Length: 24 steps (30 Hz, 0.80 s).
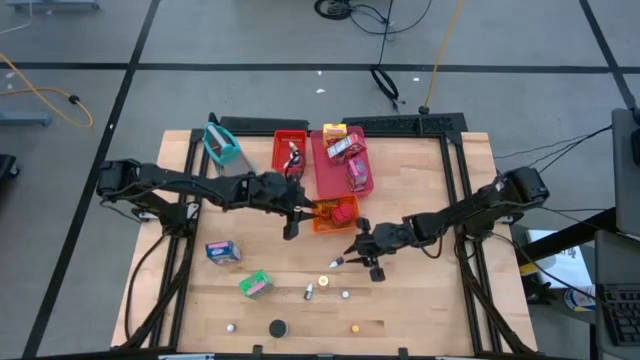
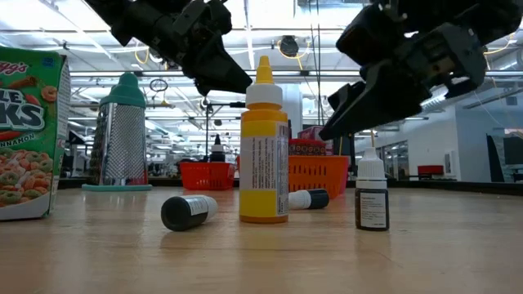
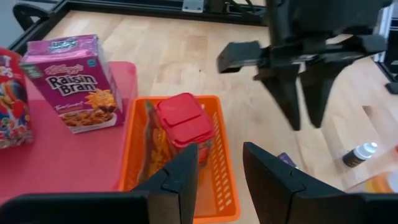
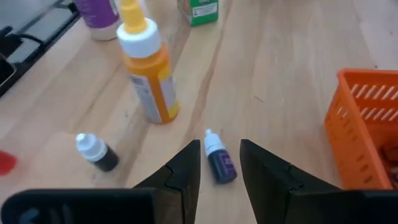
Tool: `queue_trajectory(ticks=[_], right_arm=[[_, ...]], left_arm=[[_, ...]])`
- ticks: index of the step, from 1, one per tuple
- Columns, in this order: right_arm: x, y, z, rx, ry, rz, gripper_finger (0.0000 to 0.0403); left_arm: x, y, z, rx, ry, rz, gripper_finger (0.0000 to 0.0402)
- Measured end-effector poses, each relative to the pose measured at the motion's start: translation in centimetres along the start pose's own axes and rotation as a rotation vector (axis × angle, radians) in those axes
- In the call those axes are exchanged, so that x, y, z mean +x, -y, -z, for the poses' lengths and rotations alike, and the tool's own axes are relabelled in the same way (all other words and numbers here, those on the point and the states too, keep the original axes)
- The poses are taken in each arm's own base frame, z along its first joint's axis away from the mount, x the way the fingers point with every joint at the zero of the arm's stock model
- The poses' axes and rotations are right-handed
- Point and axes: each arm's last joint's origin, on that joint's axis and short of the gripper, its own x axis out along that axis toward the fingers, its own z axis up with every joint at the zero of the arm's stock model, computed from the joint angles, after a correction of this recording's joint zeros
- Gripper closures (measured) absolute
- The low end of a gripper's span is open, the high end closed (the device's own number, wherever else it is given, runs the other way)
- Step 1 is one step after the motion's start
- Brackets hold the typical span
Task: Pick & Place Kitchen Items
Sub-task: Put the purple food coloring bottle into the red bin
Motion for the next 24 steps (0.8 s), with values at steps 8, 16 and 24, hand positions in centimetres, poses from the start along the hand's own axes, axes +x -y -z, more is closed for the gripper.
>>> queue_trajectory(ticks=[8,16,24], right_arm=[[2.6,0.2,2.2,-0.024,-0.044,0.002,0.0298],[3.8,0.3,3.2,-0.025,-0.049,0.001,0.0298],[3.9,0.3,3.5,-0.022,-0.060,0.002,0.0298]], left_arm=[[0.0,0.6,-0.4,0.004,0.039,0.019,0.0273],[0.0,0.6,-0.4,0.000,0.042,0.007,0.0273],[0.0,0.5,-0.4,-0.004,0.043,-0.015,0.0273]])
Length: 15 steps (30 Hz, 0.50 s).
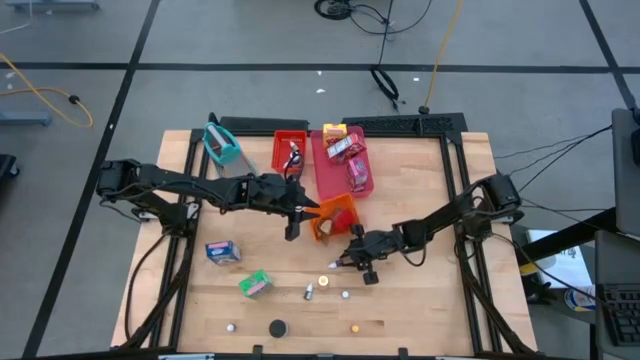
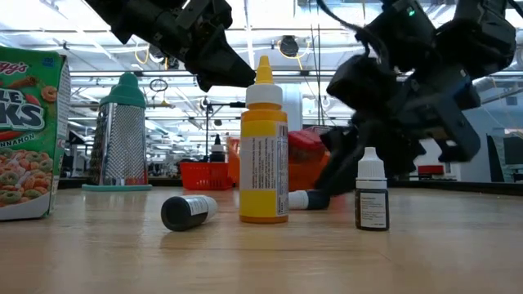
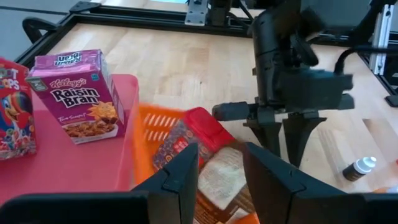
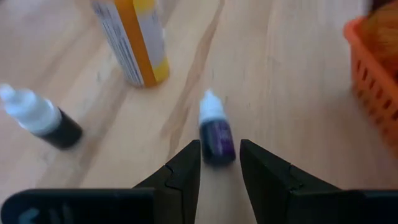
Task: Pick & Place Kitchen Items
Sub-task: Put the purple food coloring bottle into the red bin
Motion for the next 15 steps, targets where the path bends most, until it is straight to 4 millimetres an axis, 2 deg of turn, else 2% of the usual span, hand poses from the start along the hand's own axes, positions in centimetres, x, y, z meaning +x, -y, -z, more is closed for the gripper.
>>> queue_trajectory(ticks=[8,15], right_arm=[[-1.3,-0.1,-2.0,-0.016,0.095,0.000,0.0298],[-1.2,-0.1,-1.4,0.010,0.038,-0.002,0.0298]], left_arm=[[0.0,0.0,0.0,0.000,0.000,-0.001,0.0273],[0.0,0.0,0.0,0.001,0.000,-0.001,0.0273]])
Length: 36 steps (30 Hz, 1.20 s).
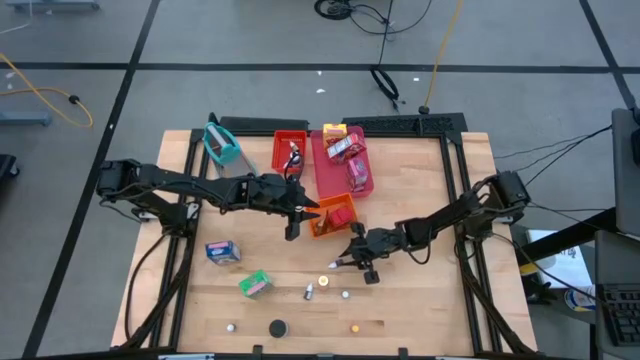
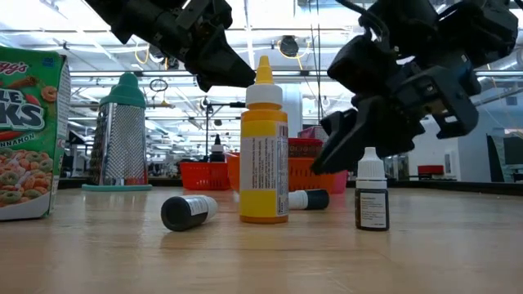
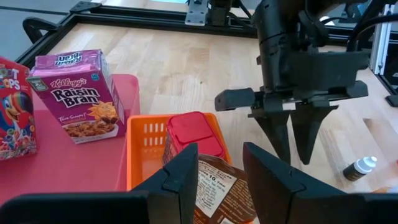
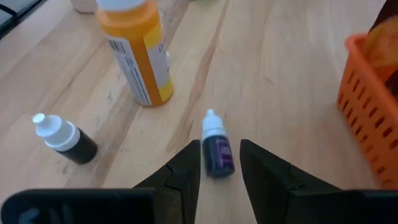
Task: Pick & Place Kitchen Items
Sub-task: Put the purple food coloring bottle into the red bin
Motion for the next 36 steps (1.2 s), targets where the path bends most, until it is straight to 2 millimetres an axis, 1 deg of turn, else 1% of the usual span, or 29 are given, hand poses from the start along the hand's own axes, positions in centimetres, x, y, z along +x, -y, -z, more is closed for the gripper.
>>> queue_trajectory(ticks=[9,12,14,19,24,27,36], right_arm=[[0.0,-0.9,0.2,0.012,-0.015,0.000,0.0298],[0.0,-0.8,0.2,0.016,-0.015,0.006,0.0297],[0.0,-0.8,0.2,0.026,-0.014,0.008,0.0290],[0.5,-0.6,0.8,0.023,-0.032,0.056,0.0254],[0.9,-0.6,1.1,0.023,-0.030,0.057,0.0228],[1.0,-0.6,0.9,0.023,-0.005,0.056,0.0223],[1.0,-0.6,0.8,0.024,0.005,0.059,0.0226]], left_arm=[[0.0,0.0,0.0,0.000,0.000,0.000,0.0273],[0.0,0.0,0.0,0.000,0.000,0.000,0.0273],[0.0,0.0,0.0,0.000,0.000,0.000,0.0273],[0.0,0.0,0.0,-0.001,0.000,0.000,0.0273],[0.0,0.0,0.0,-0.002,0.000,0.000,0.0273],[0.0,0.0,0.0,-0.002,0.000,0.000,0.0273],[0.0,0.0,0.0,-0.003,0.000,0.000,0.0273]])
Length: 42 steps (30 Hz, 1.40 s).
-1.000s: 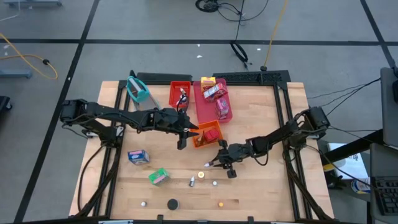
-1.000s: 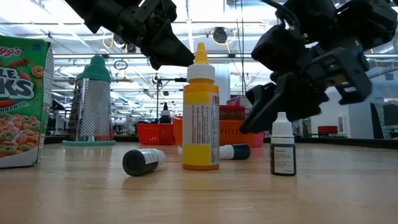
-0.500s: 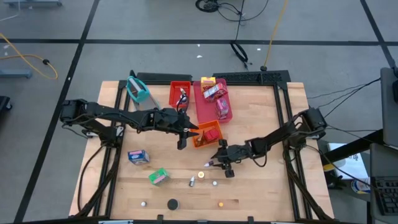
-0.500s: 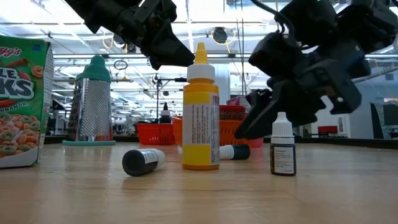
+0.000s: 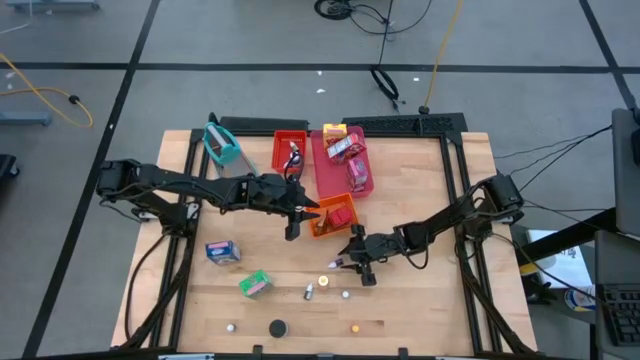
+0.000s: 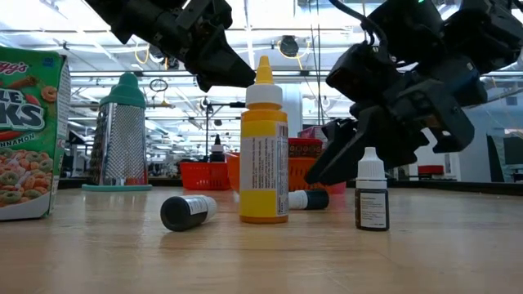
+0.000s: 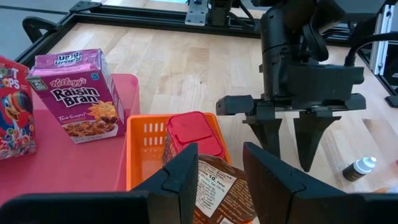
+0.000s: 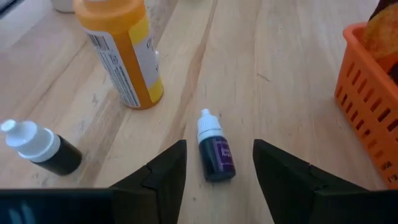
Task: Pick & Place Kitchen Items
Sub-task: Put the purple food coloring bottle into the red bin
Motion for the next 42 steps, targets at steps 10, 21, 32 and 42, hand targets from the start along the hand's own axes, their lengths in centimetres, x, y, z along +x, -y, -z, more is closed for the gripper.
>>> queue_trajectory(ticks=[10,21,32,42], right_arm=[[1.8,0.0,1.2,0.000,-0.001,-0.004,0.0229],[2.5,-0.1,0.9,-0.003,-0.059,0.000,0.0323],[-1.0,0.0,-1.8,0.018,-0.077,0.031,0.0337],[-6.3,0.6,-6.5,-0.059,0.115,0.138,0.0341]], left_arm=[[0.0,0.0,0.0,0.000,0.000,0.000,0.0273],[0.0,0.0,0.0,0.000,0.000,0.000,0.0273],[0.0,0.0,-0.1,0.001,0.008,0.001,0.0273],[-0.1,0.1,-1.2,0.006,0.126,0.008,0.0273]])
